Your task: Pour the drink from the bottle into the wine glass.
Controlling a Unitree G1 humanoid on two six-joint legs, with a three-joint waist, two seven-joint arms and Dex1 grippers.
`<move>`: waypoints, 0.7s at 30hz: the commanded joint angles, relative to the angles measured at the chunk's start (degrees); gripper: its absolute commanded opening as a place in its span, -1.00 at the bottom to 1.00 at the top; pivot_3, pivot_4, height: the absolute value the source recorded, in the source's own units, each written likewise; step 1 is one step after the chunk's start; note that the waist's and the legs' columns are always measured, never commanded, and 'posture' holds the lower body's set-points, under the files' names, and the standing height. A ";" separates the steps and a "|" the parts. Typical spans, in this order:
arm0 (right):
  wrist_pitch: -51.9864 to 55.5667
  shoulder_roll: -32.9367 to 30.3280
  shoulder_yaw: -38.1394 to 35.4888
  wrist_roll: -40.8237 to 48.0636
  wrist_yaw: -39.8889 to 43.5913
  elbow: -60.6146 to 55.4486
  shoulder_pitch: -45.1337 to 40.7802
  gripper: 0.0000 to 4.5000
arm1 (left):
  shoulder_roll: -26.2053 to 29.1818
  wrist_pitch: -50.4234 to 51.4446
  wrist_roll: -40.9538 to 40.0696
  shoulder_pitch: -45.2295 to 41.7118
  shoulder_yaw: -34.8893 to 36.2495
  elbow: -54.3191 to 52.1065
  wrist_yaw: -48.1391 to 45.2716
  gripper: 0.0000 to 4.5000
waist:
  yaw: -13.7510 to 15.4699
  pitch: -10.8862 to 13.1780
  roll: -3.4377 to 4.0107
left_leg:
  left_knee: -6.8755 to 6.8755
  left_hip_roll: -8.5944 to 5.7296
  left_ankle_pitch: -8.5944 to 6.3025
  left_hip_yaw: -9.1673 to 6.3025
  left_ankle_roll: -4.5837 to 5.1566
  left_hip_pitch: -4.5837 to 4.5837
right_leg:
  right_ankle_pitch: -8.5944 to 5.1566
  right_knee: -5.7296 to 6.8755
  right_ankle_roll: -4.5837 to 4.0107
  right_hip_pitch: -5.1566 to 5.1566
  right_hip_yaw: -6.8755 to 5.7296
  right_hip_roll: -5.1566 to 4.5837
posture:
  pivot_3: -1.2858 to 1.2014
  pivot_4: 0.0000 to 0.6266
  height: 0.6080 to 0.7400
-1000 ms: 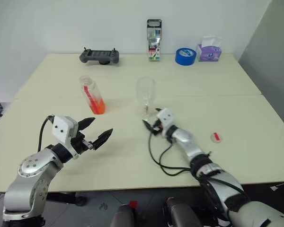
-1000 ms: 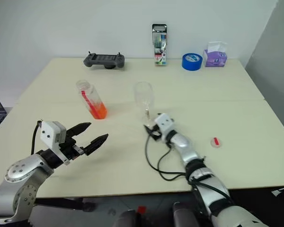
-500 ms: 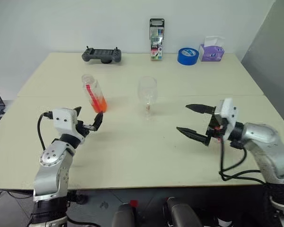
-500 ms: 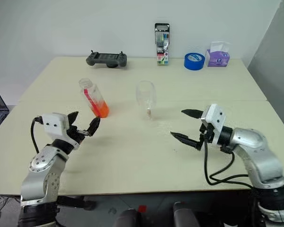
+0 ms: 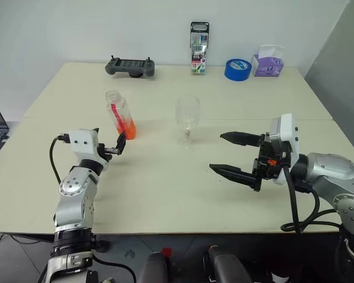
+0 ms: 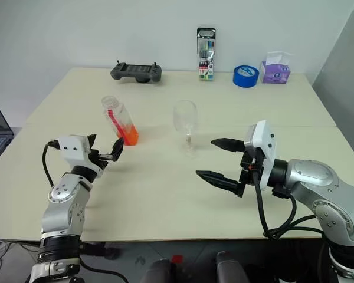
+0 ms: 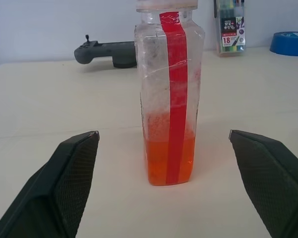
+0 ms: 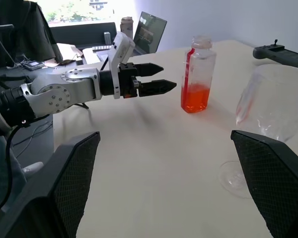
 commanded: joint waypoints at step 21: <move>-0.67 -0.23 -1.90 0.55 -5.44 -3.65 1.72 1.00 | 1.82 -12.56 3.31 -16.34 -1.83 25.45 -5.24 1.00 | 0.33 0.01 -0.02 | 0.00 -0.02 0.00 0.01 0.00 -0.01 | 0.01 0.01 0.01 -0.01 -0.16 0.01 | 0.03 -0.52 1.00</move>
